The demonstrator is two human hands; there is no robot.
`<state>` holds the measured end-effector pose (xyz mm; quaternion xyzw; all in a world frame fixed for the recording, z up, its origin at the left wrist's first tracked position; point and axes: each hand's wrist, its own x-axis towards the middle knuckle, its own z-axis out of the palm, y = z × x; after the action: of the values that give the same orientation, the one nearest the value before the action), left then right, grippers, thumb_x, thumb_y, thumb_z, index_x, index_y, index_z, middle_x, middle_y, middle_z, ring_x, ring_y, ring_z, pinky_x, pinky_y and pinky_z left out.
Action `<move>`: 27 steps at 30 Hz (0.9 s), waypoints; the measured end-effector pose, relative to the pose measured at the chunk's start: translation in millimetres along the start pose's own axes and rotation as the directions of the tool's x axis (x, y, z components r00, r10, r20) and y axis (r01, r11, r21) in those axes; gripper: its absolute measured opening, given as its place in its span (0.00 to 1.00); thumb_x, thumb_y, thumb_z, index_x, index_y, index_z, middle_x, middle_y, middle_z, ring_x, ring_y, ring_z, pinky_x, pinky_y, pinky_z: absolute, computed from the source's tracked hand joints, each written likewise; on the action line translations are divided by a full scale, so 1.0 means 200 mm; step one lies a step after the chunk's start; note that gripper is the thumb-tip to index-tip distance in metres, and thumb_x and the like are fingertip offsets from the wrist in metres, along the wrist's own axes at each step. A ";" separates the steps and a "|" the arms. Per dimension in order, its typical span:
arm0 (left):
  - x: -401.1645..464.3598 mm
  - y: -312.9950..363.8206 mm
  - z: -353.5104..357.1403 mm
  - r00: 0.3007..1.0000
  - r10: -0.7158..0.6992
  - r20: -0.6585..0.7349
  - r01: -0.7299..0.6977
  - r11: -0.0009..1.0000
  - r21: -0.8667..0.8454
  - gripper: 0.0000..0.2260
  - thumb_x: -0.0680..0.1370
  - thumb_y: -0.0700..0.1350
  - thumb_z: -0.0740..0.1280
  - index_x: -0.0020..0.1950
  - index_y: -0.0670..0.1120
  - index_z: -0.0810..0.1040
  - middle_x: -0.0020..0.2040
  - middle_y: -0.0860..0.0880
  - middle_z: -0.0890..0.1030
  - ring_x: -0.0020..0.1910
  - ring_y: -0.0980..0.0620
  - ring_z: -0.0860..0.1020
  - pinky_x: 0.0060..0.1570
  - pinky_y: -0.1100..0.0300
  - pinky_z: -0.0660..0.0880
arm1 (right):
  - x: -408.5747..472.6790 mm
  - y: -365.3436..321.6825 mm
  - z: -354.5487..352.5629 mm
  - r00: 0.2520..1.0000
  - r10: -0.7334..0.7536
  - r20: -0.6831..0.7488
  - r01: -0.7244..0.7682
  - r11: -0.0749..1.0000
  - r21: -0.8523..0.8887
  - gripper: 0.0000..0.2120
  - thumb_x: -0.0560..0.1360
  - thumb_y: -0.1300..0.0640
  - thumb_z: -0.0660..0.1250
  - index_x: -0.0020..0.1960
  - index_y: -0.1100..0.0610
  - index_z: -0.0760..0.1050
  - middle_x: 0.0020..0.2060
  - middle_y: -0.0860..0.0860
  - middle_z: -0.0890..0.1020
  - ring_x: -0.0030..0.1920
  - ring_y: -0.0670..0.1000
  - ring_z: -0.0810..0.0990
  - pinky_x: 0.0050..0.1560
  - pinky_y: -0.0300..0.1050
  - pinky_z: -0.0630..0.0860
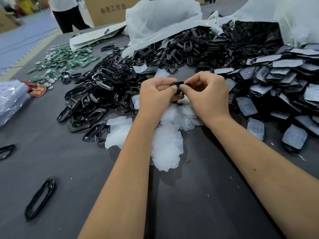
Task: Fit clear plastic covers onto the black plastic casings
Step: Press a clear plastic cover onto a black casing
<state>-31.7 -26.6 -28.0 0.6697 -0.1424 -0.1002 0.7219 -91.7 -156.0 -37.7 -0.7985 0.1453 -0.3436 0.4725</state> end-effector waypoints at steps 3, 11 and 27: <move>0.00 -0.01 0.00 1.000 0.028 0.003 -0.028 0.999 0.031 0.07 0.77 0.28 0.69 0.54 0.33 0.82 0.41 0.38 0.86 0.40 0.42 0.87 0.44 0.53 0.84 | 0.00 -0.01 0.00 1.000 0.002 -0.018 -0.003 1.000 -0.015 0.07 0.71 0.55 0.80 0.44 0.56 0.84 0.35 0.47 0.84 0.36 0.46 0.82 0.43 0.42 0.80; -0.01 0.01 -0.01 0.999 0.032 0.017 -0.030 0.997 -0.069 0.06 0.78 0.28 0.69 0.53 0.34 0.81 0.43 0.38 0.87 0.38 0.42 0.86 0.42 0.59 0.83 | 0.01 0.01 -0.01 0.995 0.098 -0.014 -0.097 0.992 0.084 0.16 0.68 0.50 0.82 0.49 0.53 0.79 0.36 0.48 0.82 0.35 0.44 0.79 0.41 0.42 0.79; -0.01 0.03 -0.02 1.000 0.011 0.005 -0.010 0.996 -0.091 0.08 0.76 0.26 0.70 0.46 0.38 0.83 0.38 0.43 0.83 0.36 0.50 0.83 0.37 0.64 0.80 | 0.01 0.00 -0.03 0.953 0.170 0.251 -0.245 0.918 0.312 0.02 0.78 0.66 0.72 0.47 0.61 0.82 0.33 0.56 0.85 0.31 0.53 0.83 0.33 0.45 0.81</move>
<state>-33.0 -21.8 -22.9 0.6351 -0.1432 -0.1048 0.7518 -94.0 -161.8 -34.8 -0.7178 0.1153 -0.2213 0.6500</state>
